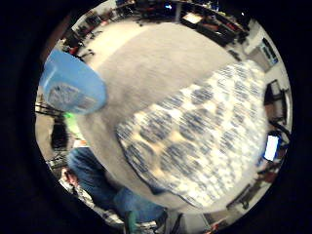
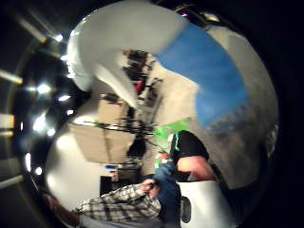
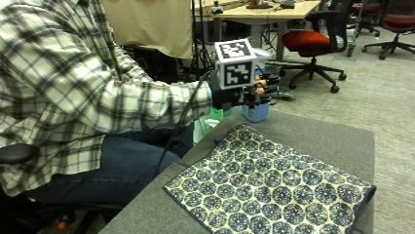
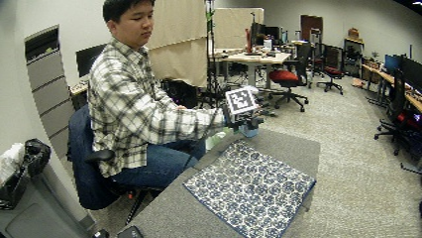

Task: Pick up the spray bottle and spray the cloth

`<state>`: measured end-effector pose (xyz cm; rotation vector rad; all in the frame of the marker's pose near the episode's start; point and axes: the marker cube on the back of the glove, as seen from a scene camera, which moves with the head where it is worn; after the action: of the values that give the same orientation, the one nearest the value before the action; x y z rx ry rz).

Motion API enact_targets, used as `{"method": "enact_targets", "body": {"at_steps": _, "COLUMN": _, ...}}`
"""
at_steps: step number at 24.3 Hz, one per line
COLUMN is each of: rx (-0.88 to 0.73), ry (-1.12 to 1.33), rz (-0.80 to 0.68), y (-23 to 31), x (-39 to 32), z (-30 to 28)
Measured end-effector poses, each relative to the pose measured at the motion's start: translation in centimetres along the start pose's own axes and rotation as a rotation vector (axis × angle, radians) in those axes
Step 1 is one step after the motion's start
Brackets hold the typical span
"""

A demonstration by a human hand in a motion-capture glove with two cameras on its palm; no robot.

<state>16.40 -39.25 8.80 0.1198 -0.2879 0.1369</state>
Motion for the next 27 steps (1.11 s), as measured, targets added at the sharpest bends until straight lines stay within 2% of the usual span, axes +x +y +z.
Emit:
{"method": "enact_targets", "body": {"at_steps": 3, "rx": -0.058, "ry": 0.277, "rz": 0.068, "y": 5.8, "x": 3.0, "z": -3.1}}
{"method": "enact_targets", "body": {"at_steps": 9, "rx": -0.071, "ry": 0.359, "rz": 0.168, "y": 22.1, "x": 8.6, "z": -7.0}}
{"method": "enact_targets", "body": {"at_steps": 14, "rx": -0.005, "ry": 0.421, "rz": 0.414, "y": 37.4, "x": 10.2, "z": -7.8}}
{"method": "enact_targets", "body": {"at_steps": 16, "rx": 0.037, "ry": 0.409, "rz": 0.531, "y": 42.1, "x": 9.7, "z": -7.7}}
{"method": "enact_targets", "body": {"at_steps": 19, "rx": 0.081, "ry": 0.387, "rz": 0.641, "y": 45.4, "x": 9.1, "z": -7.5}}
{"method": "enact_targets", "body": {"at_steps": 22, "rx": 0.158, "ry": 0.380, "rz": 0.685, "y": 48.2, "x": 8.9, "z": -7.6}}
{"method": "enact_targets", "body": {"at_steps": 24, "rx": 0.233, "ry": 0.390, "rz": 0.677, "y": 50.7, "x": 8.6, "z": -7.8}}
{"method": "enact_targets", "body": {"at_steps": 27, "rx": 0.200, "ry": 0.364, "rz": 0.586, "y": 53.8, "x": 8.2, "z": -8.1}}
